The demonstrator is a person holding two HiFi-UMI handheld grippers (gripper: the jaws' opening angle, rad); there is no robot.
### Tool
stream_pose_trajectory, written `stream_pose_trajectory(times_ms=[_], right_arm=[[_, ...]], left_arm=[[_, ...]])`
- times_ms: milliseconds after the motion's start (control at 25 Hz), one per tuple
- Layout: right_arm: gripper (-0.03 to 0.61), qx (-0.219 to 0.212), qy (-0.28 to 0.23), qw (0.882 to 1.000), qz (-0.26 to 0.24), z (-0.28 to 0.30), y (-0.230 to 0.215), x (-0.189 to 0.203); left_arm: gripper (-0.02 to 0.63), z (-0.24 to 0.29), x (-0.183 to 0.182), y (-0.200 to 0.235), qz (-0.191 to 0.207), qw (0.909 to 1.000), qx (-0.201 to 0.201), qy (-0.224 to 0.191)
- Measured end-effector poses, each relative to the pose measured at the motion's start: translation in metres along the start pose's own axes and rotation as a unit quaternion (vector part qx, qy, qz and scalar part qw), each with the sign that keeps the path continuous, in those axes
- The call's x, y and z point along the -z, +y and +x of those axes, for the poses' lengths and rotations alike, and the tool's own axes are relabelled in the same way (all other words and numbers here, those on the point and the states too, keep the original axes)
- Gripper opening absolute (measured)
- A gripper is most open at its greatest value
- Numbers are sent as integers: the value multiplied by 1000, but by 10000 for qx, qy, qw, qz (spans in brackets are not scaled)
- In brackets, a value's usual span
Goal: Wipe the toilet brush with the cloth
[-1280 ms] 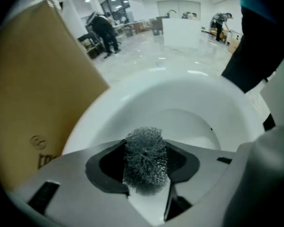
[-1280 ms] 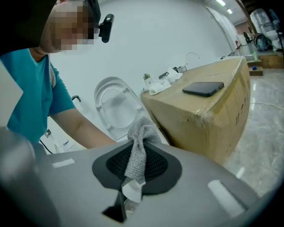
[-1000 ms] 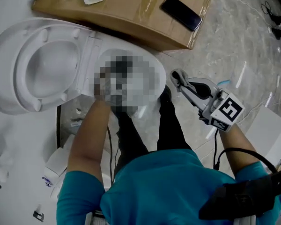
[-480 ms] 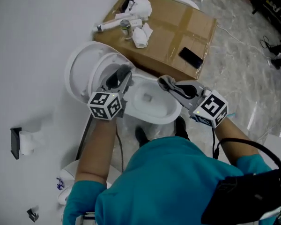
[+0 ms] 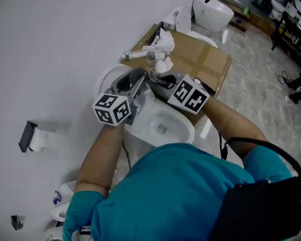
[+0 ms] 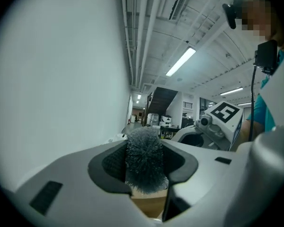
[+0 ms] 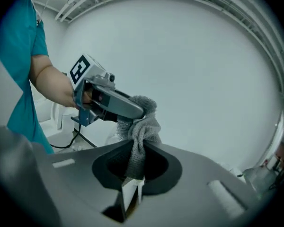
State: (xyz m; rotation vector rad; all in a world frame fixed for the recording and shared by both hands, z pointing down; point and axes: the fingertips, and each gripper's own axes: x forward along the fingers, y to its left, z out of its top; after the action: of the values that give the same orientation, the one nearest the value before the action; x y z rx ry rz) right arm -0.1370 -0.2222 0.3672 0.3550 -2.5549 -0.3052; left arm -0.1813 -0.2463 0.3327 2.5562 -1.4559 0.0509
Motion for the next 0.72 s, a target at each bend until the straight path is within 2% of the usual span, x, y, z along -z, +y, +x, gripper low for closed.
stream_pose_trajectory(times_ms=[160, 240, 440, 720], right_arm=[[21, 22, -5, 9988, -479, 4, 3, -26], [21, 39, -43, 9984, -561, 3, 0, -35], [21, 104, -36, 9986, -523, -4, -5, -43], [21, 108, 63, 9992, -373, -5, -16, -35]], left_arm=[[170, -11, -30, -4, -27, 9997, 16, -256], [169, -16, -40, -2, -73, 9993, 10, -379], [167, -30, -58, 5, -348, 9970, 16, -695], [166, -35, -76, 12, -501, 9945, 68, -920]])
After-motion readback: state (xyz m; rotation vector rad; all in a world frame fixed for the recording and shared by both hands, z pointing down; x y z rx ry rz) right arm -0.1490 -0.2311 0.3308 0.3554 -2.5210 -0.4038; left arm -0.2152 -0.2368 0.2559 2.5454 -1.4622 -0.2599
